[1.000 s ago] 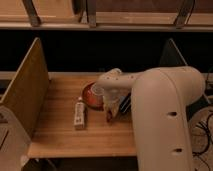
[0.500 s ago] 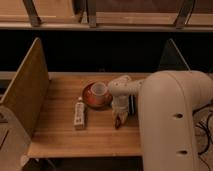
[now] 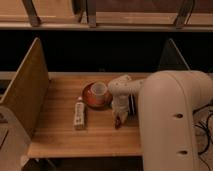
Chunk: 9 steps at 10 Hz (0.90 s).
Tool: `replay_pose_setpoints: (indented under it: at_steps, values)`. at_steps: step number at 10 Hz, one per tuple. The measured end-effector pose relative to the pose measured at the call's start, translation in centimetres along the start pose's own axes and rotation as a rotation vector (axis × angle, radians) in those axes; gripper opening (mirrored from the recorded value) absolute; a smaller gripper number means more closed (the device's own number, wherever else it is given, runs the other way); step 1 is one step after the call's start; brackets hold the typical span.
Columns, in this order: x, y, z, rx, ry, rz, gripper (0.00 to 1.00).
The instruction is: Drag the pepper across the table
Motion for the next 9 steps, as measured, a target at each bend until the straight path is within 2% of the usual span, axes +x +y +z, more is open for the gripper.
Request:
replay_pose_setpoints:
  at_steps: [3,4,9]
  values:
    - [0.10,0.13,0.00,0.000,0.000,-0.003,0.01]
    - [0.11,0.15,0.01,0.001,0.000,-0.003,0.06]
    - [0.12,0.17,0.00,0.001,0.000,-0.004,0.58]
